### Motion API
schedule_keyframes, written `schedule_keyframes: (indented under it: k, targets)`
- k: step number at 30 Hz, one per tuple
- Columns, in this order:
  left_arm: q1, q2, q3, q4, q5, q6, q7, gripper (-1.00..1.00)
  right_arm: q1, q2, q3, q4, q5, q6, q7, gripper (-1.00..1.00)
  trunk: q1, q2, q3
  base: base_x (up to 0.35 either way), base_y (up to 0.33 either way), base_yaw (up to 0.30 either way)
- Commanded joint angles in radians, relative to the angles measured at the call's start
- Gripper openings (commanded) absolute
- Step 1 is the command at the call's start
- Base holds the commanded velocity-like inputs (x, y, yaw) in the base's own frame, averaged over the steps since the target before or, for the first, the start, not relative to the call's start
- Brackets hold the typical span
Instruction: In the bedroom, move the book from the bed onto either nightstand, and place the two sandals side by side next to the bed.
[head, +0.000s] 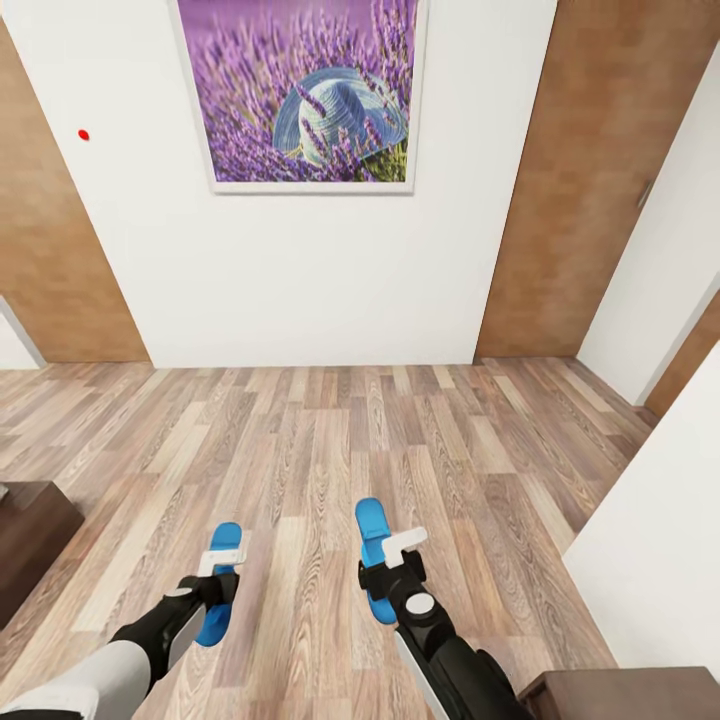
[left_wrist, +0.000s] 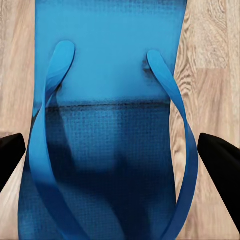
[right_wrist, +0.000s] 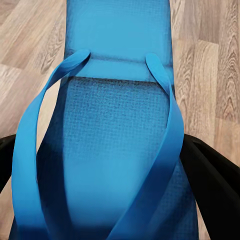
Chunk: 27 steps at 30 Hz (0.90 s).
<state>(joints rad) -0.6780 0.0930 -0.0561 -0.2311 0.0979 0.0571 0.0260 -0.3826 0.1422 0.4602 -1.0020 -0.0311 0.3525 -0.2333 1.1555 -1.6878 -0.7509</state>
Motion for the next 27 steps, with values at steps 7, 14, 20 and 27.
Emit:
schedule_keyframes:
  k: [7,14,20,27]
  targets:
    - [0.008,-0.001,-0.008,0.002,0.009,-0.041,0.023,-1.0,-0.001,-0.003,-0.002,0.008,-0.004,0.004,-0.006,-1.0,-0.027,0.049,0.021,0.0,0.0,0.0]
    - [0.009,-0.001,-0.007,0.002,0.009,-0.05,0.054,-1.0,-0.001,-0.005,-0.001,0.002,0.0,0.006,-0.005,-1.0,-0.054,0.098,0.043,0.0,0.0,0.0]
    - [0.01,-0.001,-0.008,0.002,0.009,-0.053,0.058,-1.0,-0.002,-0.006,0.0,0.001,0.001,0.006,-0.003,-1.0,-0.077,0.14,0.062,0.0,0.0,0.0]
    - [0.011,-0.003,-0.008,0.002,0.011,-0.055,0.058,-1.0,-0.002,-0.004,0.005,0.0,-0.001,0.008,0.0,-1.0,-0.104,0.189,0.084,0.0,0.0,0.0]
